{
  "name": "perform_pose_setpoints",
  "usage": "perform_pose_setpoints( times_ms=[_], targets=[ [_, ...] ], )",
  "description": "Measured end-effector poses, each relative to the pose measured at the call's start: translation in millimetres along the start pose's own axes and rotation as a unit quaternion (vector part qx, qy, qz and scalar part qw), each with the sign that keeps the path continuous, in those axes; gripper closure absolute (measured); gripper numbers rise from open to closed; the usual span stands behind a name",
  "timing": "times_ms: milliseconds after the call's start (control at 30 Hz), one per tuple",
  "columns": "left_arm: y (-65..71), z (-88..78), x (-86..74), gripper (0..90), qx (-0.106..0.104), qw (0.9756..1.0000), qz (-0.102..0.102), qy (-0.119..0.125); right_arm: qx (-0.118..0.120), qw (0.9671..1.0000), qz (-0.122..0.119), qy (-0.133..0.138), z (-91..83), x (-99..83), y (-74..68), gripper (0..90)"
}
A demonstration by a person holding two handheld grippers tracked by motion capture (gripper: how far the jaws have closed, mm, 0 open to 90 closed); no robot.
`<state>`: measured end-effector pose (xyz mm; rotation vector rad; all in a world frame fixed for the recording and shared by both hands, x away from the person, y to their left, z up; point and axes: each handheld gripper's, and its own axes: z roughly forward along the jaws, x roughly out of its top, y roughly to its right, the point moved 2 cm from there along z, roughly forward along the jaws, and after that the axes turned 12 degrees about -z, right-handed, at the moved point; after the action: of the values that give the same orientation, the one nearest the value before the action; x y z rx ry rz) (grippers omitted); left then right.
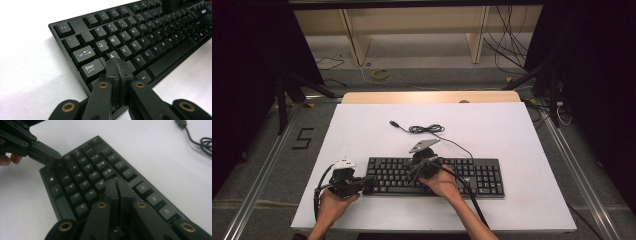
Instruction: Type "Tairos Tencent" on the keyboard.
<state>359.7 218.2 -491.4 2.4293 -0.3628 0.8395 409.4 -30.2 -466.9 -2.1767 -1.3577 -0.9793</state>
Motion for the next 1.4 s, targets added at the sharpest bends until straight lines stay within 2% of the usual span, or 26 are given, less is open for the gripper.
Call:
perform_pose_setpoints(
  times_ms=[267,500,933,1200,1267,1400],
  targets=[
    [-1.9,0.0,-0.4,89.0,0.005,1.0000,-0.002,-0.005,0.006,0.9999,-0.001,-0.013,15.2,1.0,-3.5,90.0],
    [-3.2,1.2,-0.4,89.0,0.010,0.9999,-0.001,-0.010,0.008,0.9999,0.000,-0.014,20.0,1.6,-3.1,90.0],
    [-3.5,2.1,-0.2,89.0,0.009,0.9999,-0.002,-0.013,0.007,0.9996,-0.002,-0.027,29.0,0.1,-3.9,90.0],
    [-5.3,4.3,-0.1,89.2,0.008,0.9997,-0.003,-0.023,0.006,0.9994,-0.009,-0.033,32.9,-2.4,-4.2,90.0],
    [-6.8,4.2,0.1,89.2,0.003,0.9996,-0.007,-0.026,0.007,0.9994,-0.006,-0.032,33.3,-2.5,-4.2,90.0],
    [-6.2,4.4,0.2,89.2,0.005,0.9996,-0.007,-0.026,0.010,0.9994,-0.002,-0.034,33.6,-2.0,-3.6,90.0]
  ],
)
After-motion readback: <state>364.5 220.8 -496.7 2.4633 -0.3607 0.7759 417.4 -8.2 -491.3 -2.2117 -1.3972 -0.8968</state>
